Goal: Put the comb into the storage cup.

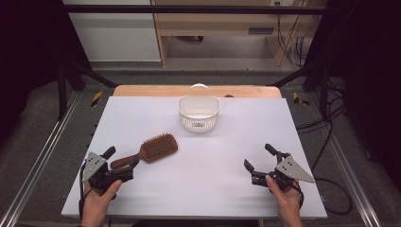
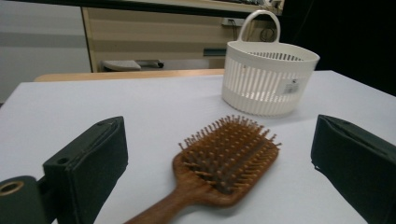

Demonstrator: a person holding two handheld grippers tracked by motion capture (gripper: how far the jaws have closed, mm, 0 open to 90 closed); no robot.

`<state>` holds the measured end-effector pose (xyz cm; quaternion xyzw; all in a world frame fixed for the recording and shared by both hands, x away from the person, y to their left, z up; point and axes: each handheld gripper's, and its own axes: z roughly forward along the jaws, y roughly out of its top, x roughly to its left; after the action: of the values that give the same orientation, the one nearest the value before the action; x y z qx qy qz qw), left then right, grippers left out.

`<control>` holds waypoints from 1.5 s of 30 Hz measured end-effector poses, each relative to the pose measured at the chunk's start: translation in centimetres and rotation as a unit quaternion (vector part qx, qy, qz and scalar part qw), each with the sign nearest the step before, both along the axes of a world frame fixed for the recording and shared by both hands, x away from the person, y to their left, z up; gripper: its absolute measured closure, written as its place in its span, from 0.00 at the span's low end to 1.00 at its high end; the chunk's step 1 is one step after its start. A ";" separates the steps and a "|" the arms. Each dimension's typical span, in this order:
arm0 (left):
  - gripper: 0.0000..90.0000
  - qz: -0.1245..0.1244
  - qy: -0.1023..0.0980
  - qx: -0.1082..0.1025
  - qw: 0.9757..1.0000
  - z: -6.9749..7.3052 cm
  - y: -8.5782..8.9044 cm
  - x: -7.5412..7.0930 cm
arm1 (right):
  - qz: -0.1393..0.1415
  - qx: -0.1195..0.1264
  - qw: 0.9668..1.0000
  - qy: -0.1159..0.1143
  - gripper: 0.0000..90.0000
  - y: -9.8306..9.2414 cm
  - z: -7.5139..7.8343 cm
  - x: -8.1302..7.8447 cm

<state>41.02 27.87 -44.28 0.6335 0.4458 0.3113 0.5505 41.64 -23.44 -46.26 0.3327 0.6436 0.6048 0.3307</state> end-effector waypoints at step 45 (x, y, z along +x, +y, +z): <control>0.45 -0.003 0.110 0.110 0.988 2.0 2.8 4.2 | -0.022 0.000 1.000 0.001 0.07 0.0 0.2 -0.3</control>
<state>45.19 30.63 -42.29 0.7221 0.4643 0.2853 0.4261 41.34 -23.43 -46.08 0.3476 0.6363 0.5973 0.3430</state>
